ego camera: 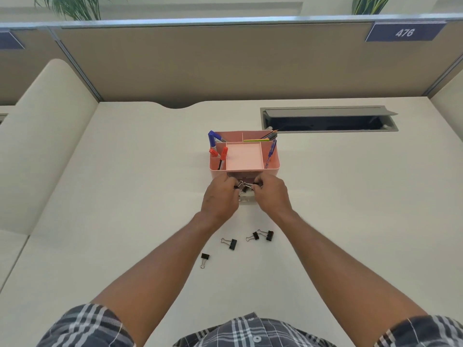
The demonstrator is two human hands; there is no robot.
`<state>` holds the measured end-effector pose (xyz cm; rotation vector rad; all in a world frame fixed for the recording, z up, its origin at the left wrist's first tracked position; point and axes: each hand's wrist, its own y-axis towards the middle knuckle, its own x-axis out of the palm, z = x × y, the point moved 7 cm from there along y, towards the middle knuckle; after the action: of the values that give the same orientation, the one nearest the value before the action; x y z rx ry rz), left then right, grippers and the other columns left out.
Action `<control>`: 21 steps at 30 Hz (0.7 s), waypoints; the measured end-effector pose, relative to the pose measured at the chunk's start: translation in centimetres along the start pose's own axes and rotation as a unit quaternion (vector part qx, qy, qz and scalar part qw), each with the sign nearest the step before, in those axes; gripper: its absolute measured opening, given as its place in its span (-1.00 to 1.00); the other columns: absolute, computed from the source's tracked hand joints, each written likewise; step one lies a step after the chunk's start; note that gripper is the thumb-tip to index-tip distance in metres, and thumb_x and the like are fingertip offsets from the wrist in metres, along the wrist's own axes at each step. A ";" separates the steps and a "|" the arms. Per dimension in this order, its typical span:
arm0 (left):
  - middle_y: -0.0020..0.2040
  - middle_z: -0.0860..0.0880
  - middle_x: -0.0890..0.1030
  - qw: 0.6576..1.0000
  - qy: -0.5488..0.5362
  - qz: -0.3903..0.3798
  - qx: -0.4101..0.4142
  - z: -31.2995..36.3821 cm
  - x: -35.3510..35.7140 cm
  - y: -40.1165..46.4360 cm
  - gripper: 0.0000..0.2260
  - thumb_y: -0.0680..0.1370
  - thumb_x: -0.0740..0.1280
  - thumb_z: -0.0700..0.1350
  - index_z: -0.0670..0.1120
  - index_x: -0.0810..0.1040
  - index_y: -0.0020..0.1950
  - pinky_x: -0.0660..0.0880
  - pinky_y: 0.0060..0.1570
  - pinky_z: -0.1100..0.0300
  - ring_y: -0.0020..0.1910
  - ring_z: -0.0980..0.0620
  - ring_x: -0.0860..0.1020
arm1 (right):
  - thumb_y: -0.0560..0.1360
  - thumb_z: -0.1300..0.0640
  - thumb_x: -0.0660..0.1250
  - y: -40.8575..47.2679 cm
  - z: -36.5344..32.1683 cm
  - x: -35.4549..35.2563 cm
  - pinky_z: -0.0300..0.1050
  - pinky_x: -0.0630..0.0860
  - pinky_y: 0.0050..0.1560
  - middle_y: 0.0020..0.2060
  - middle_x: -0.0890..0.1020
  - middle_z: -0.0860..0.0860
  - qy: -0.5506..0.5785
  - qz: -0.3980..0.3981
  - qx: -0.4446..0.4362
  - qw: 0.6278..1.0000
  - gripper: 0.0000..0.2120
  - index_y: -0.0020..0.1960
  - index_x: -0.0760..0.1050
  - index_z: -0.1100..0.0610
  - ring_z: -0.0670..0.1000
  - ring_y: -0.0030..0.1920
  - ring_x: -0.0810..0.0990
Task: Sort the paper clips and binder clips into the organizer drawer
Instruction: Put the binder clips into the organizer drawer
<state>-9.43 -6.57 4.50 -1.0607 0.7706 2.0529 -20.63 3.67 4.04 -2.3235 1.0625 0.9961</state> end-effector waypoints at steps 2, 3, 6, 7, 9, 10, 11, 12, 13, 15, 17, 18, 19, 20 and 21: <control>-0.06 -0.03 0.55 1.000 -0.005 -0.006 -0.011 -0.2 0.3 0.4 -0.95 0.52 0.34 -0.17 -0.12 0.59 -0.07 0.58 -0.15 0.10 -0.12 0.01 0.51 | 0.51 0.20 0.33 0.4 -0.1 0.1 -0.12 0.49 -0.19 -0.17 0.65 0.03 -0.009 -0.004 0.001 1.000 -0.96 -0.09 0.56 0.12 0.05 -0.17 0.58; -0.04 -0.03 0.56 1.000 -0.011 -0.009 -0.014 -0.3 0.5 0.4 -0.95 0.53 0.34 -0.17 -0.10 0.59 -0.06 0.59 -0.13 0.10 -0.11 0.02 0.51 | 0.51 0.19 0.33 0.5 -0.1 0.1 -0.13 0.48 -0.18 -0.16 0.65 0.04 -0.011 -0.006 0.000 1.000 -0.95 -0.07 0.57 0.12 0.05 -0.16 0.58; -0.01 -0.03 0.61 0.999 -0.029 -0.012 -0.013 -0.3 0.6 -0.1 -0.91 0.54 0.32 -0.20 -0.09 0.58 0.01 0.59 -0.09 0.12 -0.07 0.01 0.55 | 0.53 0.19 0.31 0.3 0.2 -0.1 -0.08 0.56 -0.12 -0.12 0.66 0.06 0.011 -0.013 0.000 1.000 -0.91 -0.02 0.58 0.12 0.07 -0.13 0.61; -0.04 -0.04 0.62 0.999 -0.037 -0.007 -0.011 -0.3 0.4 -0.5 -0.89 0.54 0.30 -0.23 -0.10 0.58 0.02 0.58 -0.10 0.09 -0.08 -0.01 0.56 | 0.53 0.19 0.30 0.1 0.4 -0.3 -0.06 0.57 -0.11 -0.13 0.66 0.06 0.020 -0.013 0.001 1.000 -0.91 -0.02 0.58 0.11 0.08 -0.13 0.61; -0.08 -0.05 0.62 0.998 -0.059 0.004 -0.012 -0.5 0.0 -1.8 -0.86 0.53 0.28 -0.27 -0.12 0.57 0.02 0.56 -0.14 0.06 -0.11 -0.03 0.55 | 0.52 0.21 0.27 -0.6 1.2 -0.8 -0.08 0.56 -0.13 -0.15 0.66 0.03 0.033 -0.010 0.009 0.999 -0.88 -0.03 0.58 0.10 0.07 -0.13 0.61; -0.09 -0.04 0.61 0.997 -0.072 0.002 -0.016 -0.8 -0.1 -2.6 -0.85 0.51 0.27 -0.29 -0.12 0.57 0.02 0.55 -0.14 0.06 -0.12 -0.03 0.54 | 0.52 0.22 0.26 -1.1 1.7 -1.0 -0.11 0.55 -0.16 -0.16 0.65 0.01 0.039 -0.010 0.017 0.999 -0.86 -0.04 0.58 0.08 0.05 -0.13 0.61; -0.09 -0.01 0.60 0.996 -0.085 -0.007 -0.020 -1.2 -0.1 -3.5 -0.82 0.49 0.28 -0.29 -0.10 0.56 0.02 0.54 -0.12 0.08 -0.12 0.00 0.52 | 0.52 0.22 0.25 -1.6 2.2 -1.3 -0.14 0.53 -0.18 -0.16 0.65 -0.02 0.038 -0.012 0.025 0.999 -0.84 -0.04 0.59 0.07 0.03 -0.14 0.62; -0.08 0.03 0.58 0.995 -0.096 -0.026 -0.024 -1.6 0.1 -4.4 -0.79 0.46 0.29 -0.28 -0.08 0.56 0.05 0.52 -0.08 0.11 -0.11 0.04 0.51 | 0.52 0.22 0.25 -2.2 2.7 -1.4 -0.14 0.53 -0.17 -0.16 0.66 -0.03 0.028 -0.018 0.031 0.999 -0.83 -0.04 0.60 0.06 0.03 -0.13 0.62; -0.05 0.06 0.56 0.993 -0.104 -0.058 -0.024 -2.0 0.4 -5.4 -0.74 0.43 0.31 -0.26 -0.05 0.56 0.09 0.50 -0.03 0.14 -0.09 0.08 0.49 | 0.52 0.20 0.26 -2.8 3.3 -1.4 -0.13 0.53 -0.14 -0.13 0.67 -0.04 0.007 -0.034 0.037 0.999 -0.84 -0.03 0.61 0.05 0.03 -0.11 0.62; 0.05 0.08 0.52 0.984 -0.097 -0.148 -0.009 -2.5 1.5 -7.4 -0.63 0.37 0.34 -0.20 -0.02 0.55 0.18 0.45 0.09 0.16 0.01 0.11 0.45 | 0.51 0.15 0.30 -4.1 4.9 -0.9 -0.13 0.52 -0.05 -0.04 0.66 -0.02 -0.057 -0.097 0.055 0.992 -0.85 0.04 0.61 0.04 0.05 -0.04 0.61; 0.14 0.06 0.46 0.974 -0.051 -0.222 0.013 -2.9 2.4 -9.3 -0.55 0.35 0.35 -0.13 0.02 0.52 0.24 0.36 0.21 0.11 0.14 0.07 0.41 | 0.49 0.11 0.34 -5.8 6.0 0.2 -0.13 0.49 -0.01 0.07 0.60 0.01 -0.122 -0.181 0.059 0.974 -0.76 0.16 0.56 0.05 0.06 0.04 0.58; 0.17 0.06 0.43 0.970 -0.031 -0.240 0.023 -3.0 2.8 -10.0 -0.55 0.35 0.36 -0.09 0.04 0.51 0.25 0.31 0.23 0.11 0.18 0.06 0.38 | 0.48 0.09 0.35 -6.7 6.4 0.8 -0.11 0.48 0.01 0.11 0.55 0.03 -0.149 -0.213 0.052 0.964 -0.70 0.21 0.52 0.06 0.08 0.08 0.55; 0.18 0.07 0.40 0.969 -0.018 -0.245 0.032 -3.0 3.1 -10.6 -0.57 0.37 0.37 -0.04 0.06 0.50 0.25 0.28 0.24 0.11 0.19 0.06 0.36 | 0.47 0.08 0.37 -7.6 6.6 1.4 -0.10 0.47 0.02 0.14 0.49 0.04 -0.168 -0.232 0.044 0.957 -0.66 0.24 0.49 0.06 0.09 0.10 0.53; 0.17 0.08 0.38 0.969 -0.009 -0.242 0.040 -3.0 3.1 -11.0 -0.59 0.39 0.37 0.01 0.08 0.49 0.24 0.28 0.23 0.11 0.18 0.06 0.35 | 0.47 0.08 0.37 -8.2 6.7 1.8 -0.09 0.47 0.01 0.15 0.45 0.05 -0.178 -0.239 0.038 0.954 -0.65 0.25 0.46 0.06 0.10 0.10 0.52; 0.16 0.07 0.38 0.971 -0.001 -0.233 0.048 -2.8 3.2 -11.2 -0.62 0.42 0.37 0.05 0.07 0.50 0.22 0.29 0.22 0.09 0.18 0.05 0.36 | 0.48 0.09 0.37 -8.7 6.6 2.2 -0.08 0.47 0.00 0.15 0.43 0.06 -0.182 -0.236 0.030 0.954 -0.66 0.24 0.45 0.08 0.11 0.10 0.51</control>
<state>-0.70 -1.19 -1.68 -1.0670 0.5480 1.6009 -15.81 11.99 -1.49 -2.0840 0.3631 1.1103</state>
